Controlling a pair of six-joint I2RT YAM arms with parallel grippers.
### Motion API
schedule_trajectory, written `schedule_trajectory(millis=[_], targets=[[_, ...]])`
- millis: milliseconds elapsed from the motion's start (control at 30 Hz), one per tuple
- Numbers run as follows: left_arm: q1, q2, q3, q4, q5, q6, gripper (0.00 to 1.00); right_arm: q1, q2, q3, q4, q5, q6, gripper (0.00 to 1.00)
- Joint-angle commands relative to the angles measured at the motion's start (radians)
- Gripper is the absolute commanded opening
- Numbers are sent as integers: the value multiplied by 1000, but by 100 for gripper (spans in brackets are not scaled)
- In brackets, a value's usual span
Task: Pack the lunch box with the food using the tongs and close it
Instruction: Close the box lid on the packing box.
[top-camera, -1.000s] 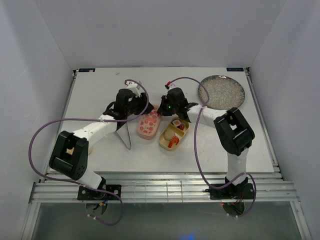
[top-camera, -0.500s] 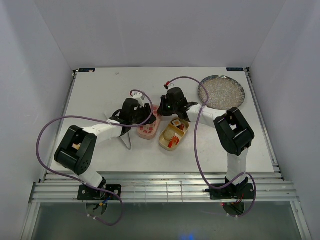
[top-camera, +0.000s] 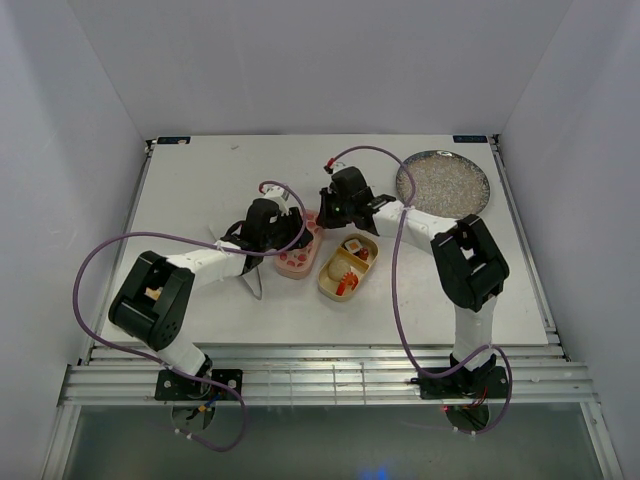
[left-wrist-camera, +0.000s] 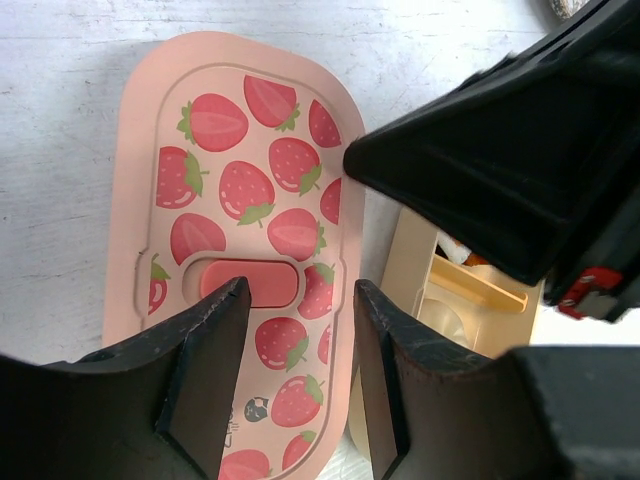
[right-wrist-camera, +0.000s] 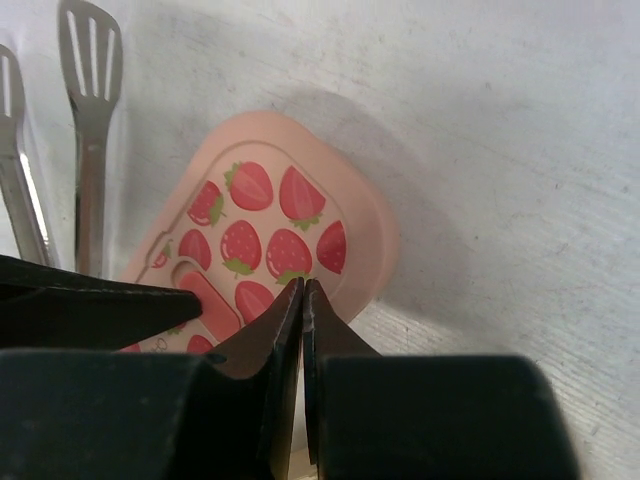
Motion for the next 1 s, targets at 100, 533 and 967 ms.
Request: schedule_trajectory(millis=[100, 533, 967], targets=[[6, -15, -41, -73, -84, 7, 57, 1, -93, 68, 13, -6, -64, 8], [4, -19, -46, -71, -83, 7, 57, 29, 80, -29, -37, -7, -4, 8], [6, -25, -40, -74, -74, 5, 56, 29, -19, 89, -142, 94, -49, 8]])
